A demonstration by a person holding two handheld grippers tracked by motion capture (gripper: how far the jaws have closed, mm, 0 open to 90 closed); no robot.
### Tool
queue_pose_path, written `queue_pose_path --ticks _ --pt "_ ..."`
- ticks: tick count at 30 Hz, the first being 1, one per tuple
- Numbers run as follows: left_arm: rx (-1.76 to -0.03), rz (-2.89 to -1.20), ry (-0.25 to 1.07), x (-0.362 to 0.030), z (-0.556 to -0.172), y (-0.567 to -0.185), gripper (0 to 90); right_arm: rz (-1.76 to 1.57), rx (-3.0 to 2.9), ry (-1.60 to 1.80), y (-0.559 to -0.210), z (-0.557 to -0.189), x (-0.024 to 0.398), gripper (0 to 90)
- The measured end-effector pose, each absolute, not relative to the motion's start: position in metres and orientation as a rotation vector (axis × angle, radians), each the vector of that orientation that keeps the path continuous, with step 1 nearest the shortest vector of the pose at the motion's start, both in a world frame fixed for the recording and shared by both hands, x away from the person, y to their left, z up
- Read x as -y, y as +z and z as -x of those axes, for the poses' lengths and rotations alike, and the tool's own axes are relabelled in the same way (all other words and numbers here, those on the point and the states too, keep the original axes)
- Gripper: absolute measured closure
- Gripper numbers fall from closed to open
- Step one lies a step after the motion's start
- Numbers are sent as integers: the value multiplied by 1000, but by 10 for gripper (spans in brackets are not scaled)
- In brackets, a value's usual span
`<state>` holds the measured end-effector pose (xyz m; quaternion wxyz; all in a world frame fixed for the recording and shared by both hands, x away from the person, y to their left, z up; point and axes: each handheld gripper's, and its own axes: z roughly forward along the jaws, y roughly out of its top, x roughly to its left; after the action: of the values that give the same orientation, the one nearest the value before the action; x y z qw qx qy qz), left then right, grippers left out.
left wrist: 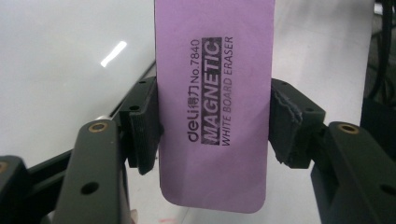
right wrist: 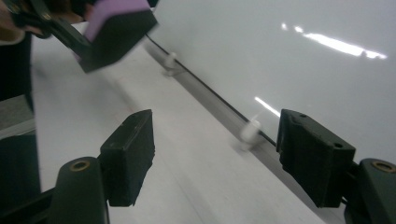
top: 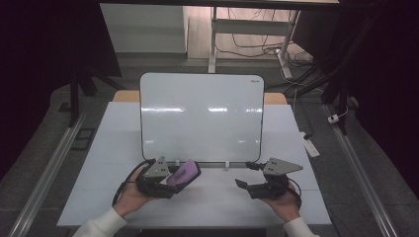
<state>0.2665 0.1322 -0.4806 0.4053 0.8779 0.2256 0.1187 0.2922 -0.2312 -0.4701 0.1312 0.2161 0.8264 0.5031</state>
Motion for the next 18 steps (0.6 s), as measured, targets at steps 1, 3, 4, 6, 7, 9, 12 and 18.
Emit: queue_pose_path --ticks 1,3,4,6,7,9,12,18 --pt "-561 -2219 295 -129 -267 -481 410 -618 -2416 1462 -470 -293 228 271" --pt "-543 -2231 285 -124 -268 -481 410 -603 -2445 1465 -470 -293 224 270" --pt "-530 -2243 285 -122 -269 -481 410 -600 -2460 1464 -470 -293 222 269" --pt "-507 -2259 280 -116 -269 -482 410 -583 -2486 1467 -470 -294 218 270" --pt "-495 -2268 280 -114 -269 -482 410 -570 -2501 1474 -470 -294 216 269" --pt "-469 -2282 271 -109 -270 -482 410 -545 -2535 1463 -467 -296 209 265" --pt "-431 -2290 267 -104 -271 -482 410 -497 -2582 1464 -463 -299 197 255" --pt "-333 -2306 227 -97 -272 -480 410 -394 -2677 1467 -458 -304 174 246"
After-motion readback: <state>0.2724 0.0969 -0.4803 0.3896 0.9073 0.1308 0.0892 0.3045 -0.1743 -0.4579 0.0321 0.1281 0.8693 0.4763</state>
